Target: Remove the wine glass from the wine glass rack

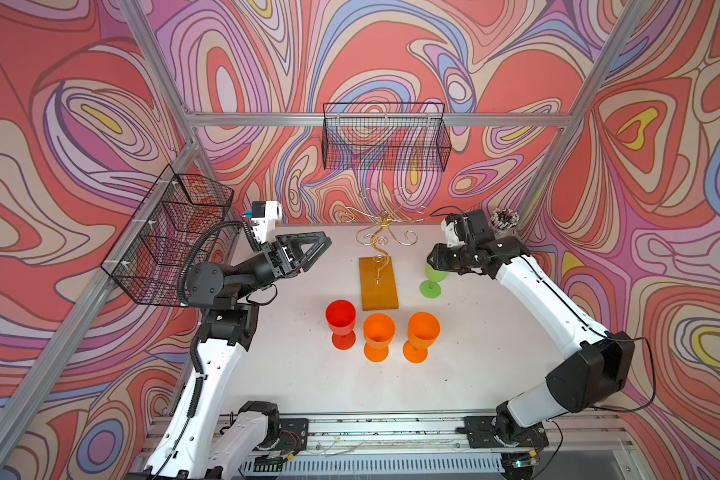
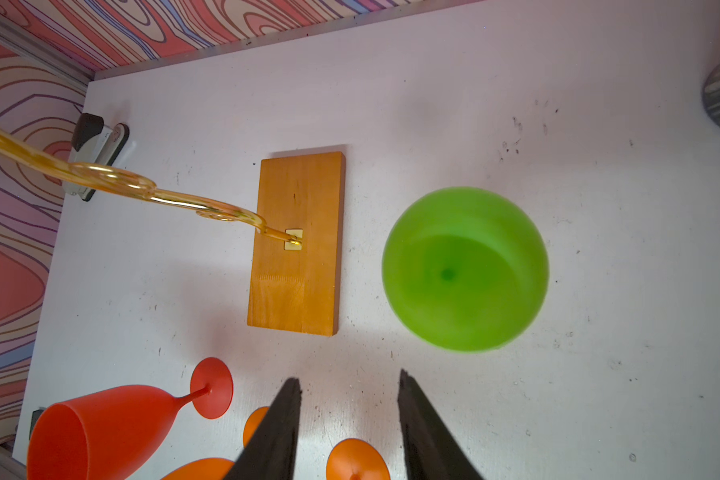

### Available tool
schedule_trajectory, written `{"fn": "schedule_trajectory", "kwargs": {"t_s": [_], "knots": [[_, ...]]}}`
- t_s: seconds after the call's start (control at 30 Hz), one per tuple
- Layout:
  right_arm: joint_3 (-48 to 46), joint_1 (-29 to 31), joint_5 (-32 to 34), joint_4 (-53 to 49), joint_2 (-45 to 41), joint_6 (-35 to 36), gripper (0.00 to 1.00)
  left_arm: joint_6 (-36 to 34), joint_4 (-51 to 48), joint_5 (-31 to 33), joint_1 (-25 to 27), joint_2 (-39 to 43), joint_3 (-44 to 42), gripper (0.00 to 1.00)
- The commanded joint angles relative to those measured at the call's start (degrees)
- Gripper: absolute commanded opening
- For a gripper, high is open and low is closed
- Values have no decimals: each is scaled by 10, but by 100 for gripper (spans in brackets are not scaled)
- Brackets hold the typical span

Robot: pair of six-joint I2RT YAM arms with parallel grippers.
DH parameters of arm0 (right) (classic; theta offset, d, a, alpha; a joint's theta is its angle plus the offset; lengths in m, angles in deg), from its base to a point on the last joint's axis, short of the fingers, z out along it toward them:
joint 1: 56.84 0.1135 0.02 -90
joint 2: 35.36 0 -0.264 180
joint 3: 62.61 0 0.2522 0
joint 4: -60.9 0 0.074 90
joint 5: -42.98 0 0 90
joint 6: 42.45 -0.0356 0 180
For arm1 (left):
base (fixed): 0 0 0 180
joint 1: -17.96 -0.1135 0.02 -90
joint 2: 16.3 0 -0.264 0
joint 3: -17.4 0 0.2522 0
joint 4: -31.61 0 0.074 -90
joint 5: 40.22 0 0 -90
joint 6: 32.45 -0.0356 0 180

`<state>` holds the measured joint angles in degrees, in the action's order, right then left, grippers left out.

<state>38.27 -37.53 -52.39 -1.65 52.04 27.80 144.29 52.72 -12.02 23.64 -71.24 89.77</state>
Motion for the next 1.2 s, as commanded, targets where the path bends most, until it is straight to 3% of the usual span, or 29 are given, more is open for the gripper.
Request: {"fn": "schedule_trajectory", "kwargs": {"t_s": [0.0,0.2,0.33,0.4,0.47,0.53,0.67,0.77,0.97,1.17], "knots": [[-8,1,44,16,-56,14,41,-25,-22,-13,0,6,16,68],[-32,1,113,13,-152,34,40,-146,-178,-6,0,18,49,70],[-71,1,199,40,-211,44,42,-288,-343,25,0,27,89,74],[-105,1,236,73,-237,51,44,-398,-466,81,0,35,118,78],[-149,1,273,121,-262,58,48,-506,-590,175,0,41,148,82],[-193,1,298,176,-281,73,53,-566,-643,269,0,48,151,84],[-290,1,364,312,-303,120,66,-637,-654,473,0,81,101,87],[-343,1,407,390,-301,138,72,-670,-618,586,0,105,43,88],[-417,-12,424,502,-267,160,79,-710,-530,720,0,108,-71,91],[-459,-64,398,567,-215,138,81,-679,-439,780,0,74,-140,93]]}}
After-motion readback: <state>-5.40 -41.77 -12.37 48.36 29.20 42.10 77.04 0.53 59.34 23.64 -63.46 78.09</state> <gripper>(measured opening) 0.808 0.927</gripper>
